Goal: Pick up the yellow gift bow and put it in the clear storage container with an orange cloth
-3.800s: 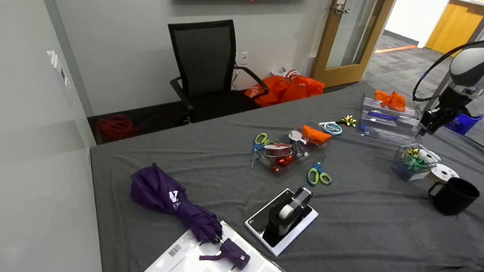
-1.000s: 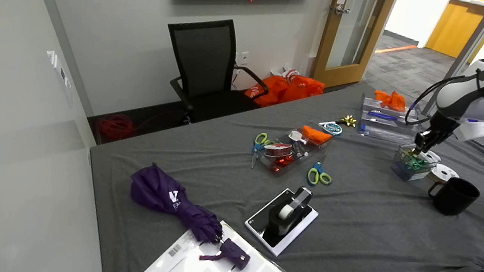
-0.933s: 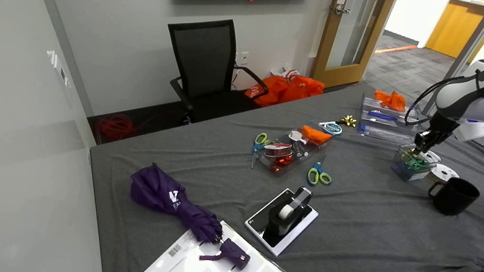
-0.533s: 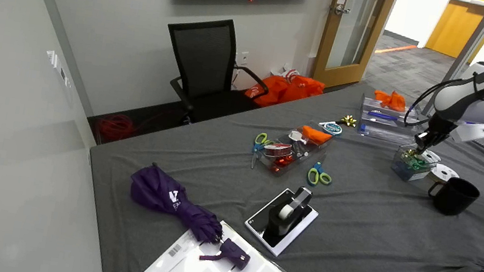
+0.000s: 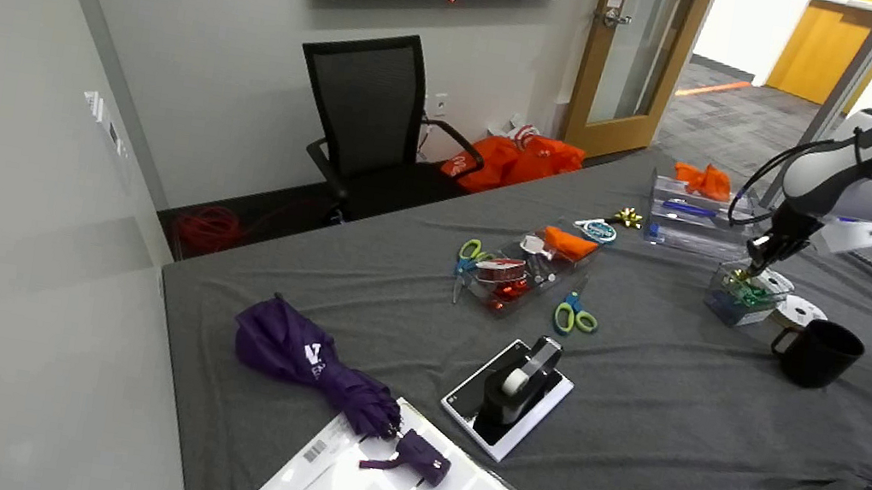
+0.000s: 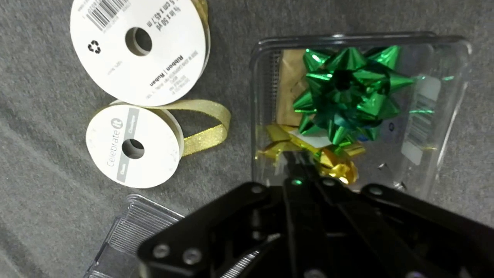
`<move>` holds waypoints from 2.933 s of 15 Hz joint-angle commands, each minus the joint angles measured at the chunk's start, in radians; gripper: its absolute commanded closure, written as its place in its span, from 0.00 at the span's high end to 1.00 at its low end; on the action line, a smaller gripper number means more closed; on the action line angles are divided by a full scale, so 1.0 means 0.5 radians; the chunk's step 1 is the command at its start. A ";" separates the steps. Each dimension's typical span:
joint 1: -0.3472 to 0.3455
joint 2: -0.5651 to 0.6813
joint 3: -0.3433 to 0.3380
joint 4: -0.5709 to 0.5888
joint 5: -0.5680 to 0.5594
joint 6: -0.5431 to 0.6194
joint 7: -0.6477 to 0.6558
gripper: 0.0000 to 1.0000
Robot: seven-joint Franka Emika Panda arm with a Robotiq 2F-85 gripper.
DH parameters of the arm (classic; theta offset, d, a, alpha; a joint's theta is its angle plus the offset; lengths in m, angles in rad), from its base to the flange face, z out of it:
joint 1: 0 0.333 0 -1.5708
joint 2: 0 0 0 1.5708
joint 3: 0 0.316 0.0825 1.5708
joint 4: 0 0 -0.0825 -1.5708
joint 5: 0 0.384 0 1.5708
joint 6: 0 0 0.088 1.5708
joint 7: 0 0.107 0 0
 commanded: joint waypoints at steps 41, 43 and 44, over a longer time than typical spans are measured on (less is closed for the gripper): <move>-0.077 0.037 0.075 0.085 0.043 -0.075 0.022 0.81; -0.075 0.062 0.071 0.083 0.035 -0.021 0.032 0.78; -0.078 0.079 0.073 0.084 0.031 0.009 0.030 0.74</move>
